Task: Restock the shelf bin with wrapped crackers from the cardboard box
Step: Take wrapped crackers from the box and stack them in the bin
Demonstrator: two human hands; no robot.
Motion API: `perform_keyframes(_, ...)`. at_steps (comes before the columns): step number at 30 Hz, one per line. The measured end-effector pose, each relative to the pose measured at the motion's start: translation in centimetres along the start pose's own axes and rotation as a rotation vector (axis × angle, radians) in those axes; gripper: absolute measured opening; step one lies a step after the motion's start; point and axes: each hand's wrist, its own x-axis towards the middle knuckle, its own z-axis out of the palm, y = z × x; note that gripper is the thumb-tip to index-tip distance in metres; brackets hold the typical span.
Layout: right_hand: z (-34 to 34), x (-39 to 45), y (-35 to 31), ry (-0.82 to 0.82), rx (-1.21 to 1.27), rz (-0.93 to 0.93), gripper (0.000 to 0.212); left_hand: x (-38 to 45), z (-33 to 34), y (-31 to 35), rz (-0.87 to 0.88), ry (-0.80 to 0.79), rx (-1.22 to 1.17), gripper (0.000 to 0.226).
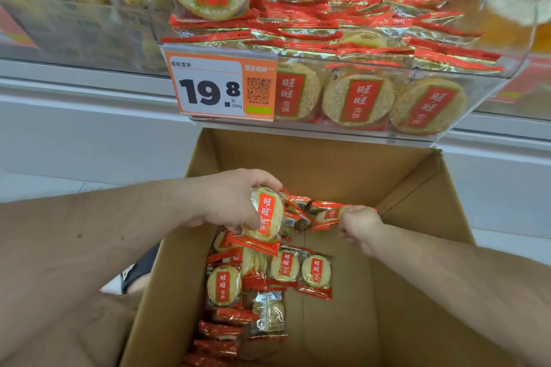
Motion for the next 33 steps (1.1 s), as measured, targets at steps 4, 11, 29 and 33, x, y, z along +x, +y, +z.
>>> perform_keyframes(4,-3.8,-8.6,-2.7,-0.025,0.053,-0.114,0.005,-1.1,-0.8,0.6,0.054,0.034,-0.009,0.072)
perform_keyframes(11,-7.3,-20.1,-4.2,-0.034,0.236,-0.419,0.027,-3.2,-1.1,2.5,0.184,0.071,-0.091,0.072)
perform_keyframes(29,-7.8,-21.7,-9.0,0.212,-0.230,-1.034,0.043,-5.5,0.7,7.2,0.609,0.245,-0.455,0.066)
perform_keyframes(33,-8.3,-21.8,-10.2,0.257,-0.327,-1.004,0.049,-5.7,-0.3,7.4,0.653,0.246,-0.359,0.081)
